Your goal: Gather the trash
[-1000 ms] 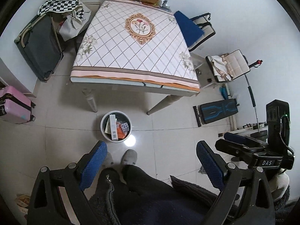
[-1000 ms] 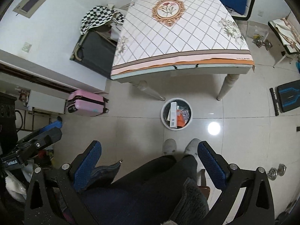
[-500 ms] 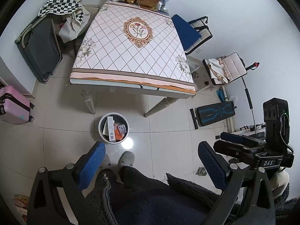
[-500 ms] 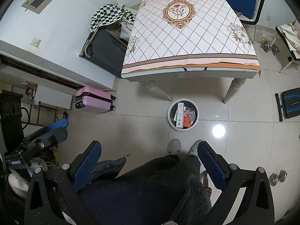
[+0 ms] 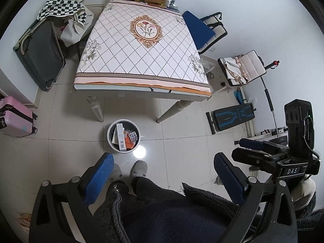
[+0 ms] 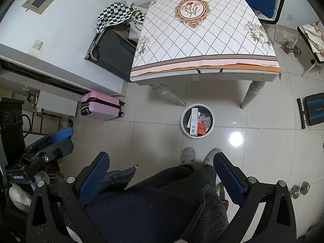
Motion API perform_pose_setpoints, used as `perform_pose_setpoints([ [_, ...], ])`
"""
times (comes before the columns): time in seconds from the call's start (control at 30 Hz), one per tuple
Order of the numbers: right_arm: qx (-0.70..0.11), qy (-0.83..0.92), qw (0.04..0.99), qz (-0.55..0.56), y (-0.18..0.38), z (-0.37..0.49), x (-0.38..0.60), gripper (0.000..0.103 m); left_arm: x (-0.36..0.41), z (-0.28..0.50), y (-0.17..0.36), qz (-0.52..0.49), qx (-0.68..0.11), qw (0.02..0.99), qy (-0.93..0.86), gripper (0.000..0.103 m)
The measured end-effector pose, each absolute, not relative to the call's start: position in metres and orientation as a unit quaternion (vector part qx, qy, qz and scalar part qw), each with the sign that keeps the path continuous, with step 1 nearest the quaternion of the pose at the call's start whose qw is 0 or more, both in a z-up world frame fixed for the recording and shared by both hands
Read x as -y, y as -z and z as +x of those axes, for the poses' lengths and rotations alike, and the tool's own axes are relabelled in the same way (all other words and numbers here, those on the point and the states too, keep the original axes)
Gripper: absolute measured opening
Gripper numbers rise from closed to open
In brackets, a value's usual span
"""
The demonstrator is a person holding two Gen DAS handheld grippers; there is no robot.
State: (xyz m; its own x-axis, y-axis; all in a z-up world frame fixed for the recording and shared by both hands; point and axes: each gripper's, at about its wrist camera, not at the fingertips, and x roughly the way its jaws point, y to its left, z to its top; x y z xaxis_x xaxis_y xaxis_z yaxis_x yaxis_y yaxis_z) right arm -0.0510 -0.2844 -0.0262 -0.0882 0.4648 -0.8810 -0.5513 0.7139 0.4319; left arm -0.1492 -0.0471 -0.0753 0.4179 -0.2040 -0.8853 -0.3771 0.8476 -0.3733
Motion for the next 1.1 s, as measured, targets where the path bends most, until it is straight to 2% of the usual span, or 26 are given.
perform_pose_setpoints([
  [1.1, -0.637, -0.379, 0.670, -0.045, 0.0179, -0.0549, 0.2802, 0.103, 0.0487, -0.1480, 0.0727, -0.282, -0.527, 0.799, -0.065, 0.101],
])
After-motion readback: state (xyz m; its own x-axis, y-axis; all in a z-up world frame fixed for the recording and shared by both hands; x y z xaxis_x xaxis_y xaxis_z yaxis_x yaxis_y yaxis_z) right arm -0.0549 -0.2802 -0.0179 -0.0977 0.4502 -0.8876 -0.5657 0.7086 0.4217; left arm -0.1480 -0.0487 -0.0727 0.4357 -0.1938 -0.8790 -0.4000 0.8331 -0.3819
